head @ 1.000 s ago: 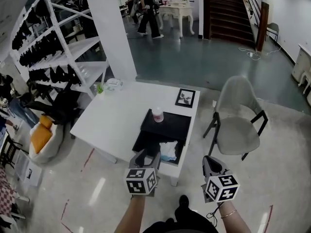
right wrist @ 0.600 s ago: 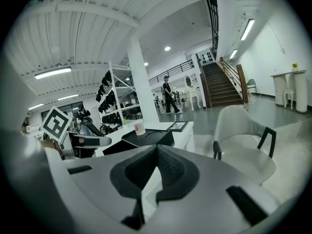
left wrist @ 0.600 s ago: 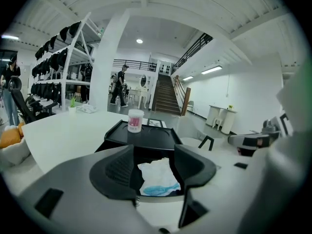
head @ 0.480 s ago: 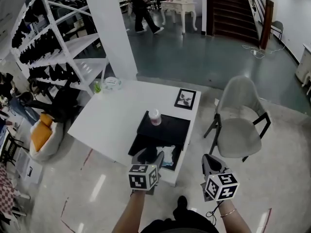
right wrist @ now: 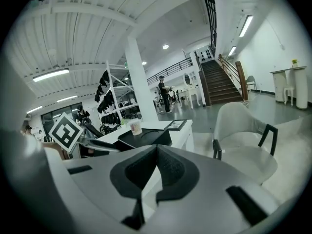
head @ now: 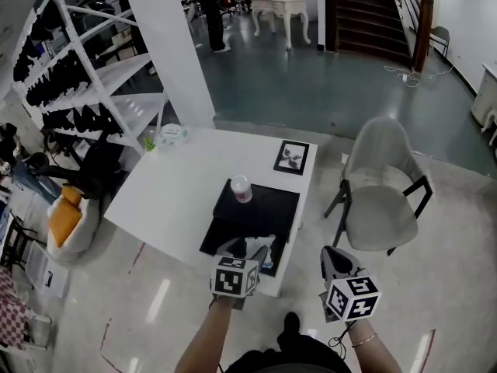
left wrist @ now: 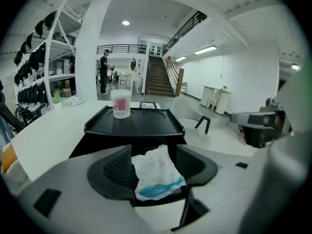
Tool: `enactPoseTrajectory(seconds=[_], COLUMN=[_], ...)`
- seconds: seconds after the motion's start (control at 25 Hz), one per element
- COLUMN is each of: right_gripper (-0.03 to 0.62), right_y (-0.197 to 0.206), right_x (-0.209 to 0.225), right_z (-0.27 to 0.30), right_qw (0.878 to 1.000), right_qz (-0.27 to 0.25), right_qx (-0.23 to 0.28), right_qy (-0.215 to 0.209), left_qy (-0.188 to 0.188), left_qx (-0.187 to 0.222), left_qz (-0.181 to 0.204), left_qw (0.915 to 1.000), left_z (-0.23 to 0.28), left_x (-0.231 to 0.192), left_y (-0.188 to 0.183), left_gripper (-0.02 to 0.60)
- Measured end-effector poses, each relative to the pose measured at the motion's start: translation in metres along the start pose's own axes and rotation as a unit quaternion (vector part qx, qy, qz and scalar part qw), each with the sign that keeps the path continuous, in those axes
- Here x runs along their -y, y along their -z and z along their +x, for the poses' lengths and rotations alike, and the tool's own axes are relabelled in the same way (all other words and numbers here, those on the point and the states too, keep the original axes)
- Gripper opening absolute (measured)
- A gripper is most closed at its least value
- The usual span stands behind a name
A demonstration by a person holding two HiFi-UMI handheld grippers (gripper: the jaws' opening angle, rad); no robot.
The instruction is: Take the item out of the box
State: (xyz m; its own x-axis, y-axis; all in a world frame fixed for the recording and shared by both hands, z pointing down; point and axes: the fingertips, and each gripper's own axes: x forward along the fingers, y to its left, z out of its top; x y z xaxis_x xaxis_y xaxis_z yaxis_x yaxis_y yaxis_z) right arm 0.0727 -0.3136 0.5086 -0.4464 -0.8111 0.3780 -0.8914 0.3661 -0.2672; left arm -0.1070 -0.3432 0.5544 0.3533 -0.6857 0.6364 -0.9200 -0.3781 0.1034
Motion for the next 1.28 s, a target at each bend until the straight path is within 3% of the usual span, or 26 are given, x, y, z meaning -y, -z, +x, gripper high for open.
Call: enactPoseTrajectory(seconds=[0.44, 0.76, 1.28], right_gripper=[0.0, 0.0, 0.0], right_y=[0.004, 0.007, 0.009], right_x=[0.009, 0.009, 0.01], right_z=[0.002, 0.004, 0.0], right_qw=[1.0, 1.0, 1.0], right_qz=[0.007, 0.009, 0.016], right_qx=[-0.005, -0.007, -0.012], right_qy=[0.006, 0.003, 0.006], left_qy=[0.016, 0.017, 0.026], left_qx=[-0.096, -0.154, -0.234], left_qz=[0.087, 0.142, 0.19], left_qw=[0.9915, 0.9777, 0.9531], left_z=[0.031, 0.042, 0.046], left_x=[0.01, 0.014, 0.018], left_y=[0.019, 0.03, 0.047], left_gripper=[0.267, 0.268, 0.268])
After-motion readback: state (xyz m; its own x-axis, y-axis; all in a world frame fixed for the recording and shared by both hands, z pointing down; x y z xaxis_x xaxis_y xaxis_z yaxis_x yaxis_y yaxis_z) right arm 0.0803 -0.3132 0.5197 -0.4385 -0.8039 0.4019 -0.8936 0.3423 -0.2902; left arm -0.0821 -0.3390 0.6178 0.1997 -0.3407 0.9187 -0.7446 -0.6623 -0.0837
